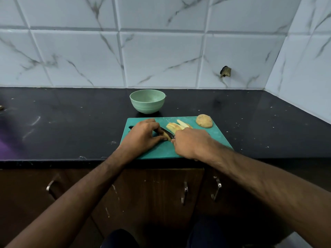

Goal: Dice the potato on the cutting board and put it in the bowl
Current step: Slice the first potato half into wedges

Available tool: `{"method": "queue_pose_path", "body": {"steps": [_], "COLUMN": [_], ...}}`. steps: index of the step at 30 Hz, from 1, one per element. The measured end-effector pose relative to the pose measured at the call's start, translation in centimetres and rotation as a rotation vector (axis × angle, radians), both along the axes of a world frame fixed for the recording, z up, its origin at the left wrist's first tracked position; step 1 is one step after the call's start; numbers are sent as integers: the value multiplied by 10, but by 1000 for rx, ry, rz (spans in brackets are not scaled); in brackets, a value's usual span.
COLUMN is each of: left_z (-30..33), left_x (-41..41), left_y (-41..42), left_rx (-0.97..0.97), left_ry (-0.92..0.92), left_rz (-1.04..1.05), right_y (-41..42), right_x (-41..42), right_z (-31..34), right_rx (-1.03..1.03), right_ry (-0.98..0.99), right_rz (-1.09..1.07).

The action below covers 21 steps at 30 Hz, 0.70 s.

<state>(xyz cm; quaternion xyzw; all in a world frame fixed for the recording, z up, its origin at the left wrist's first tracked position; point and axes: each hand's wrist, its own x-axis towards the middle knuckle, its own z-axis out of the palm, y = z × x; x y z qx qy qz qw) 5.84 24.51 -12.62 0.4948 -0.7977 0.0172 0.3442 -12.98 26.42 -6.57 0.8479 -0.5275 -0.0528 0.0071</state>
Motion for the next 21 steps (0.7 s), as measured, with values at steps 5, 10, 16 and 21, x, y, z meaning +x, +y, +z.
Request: {"method": "queue_pose_path", "body": {"steps": [5, 10, 16, 21], "left_z": [0, -2, -1, 0], "left_x": [1, 3, 1, 0], "left_y": [1, -3, -1, 0], "left_rx": [4, 15, 20, 21], "left_ry": [4, 28, 0, 1], "left_rz": [-4, 26, 38, 15], "right_y": [25, 54, 39, 21], "right_x": [-22, -61, -61, -69], "right_z": [-11, -20, -6, 10], "right_rx": [51, 26, 10, -34], "right_ry": [-67, -46, -5, -77], "right_rz": [16, -4, -10, -98]}}
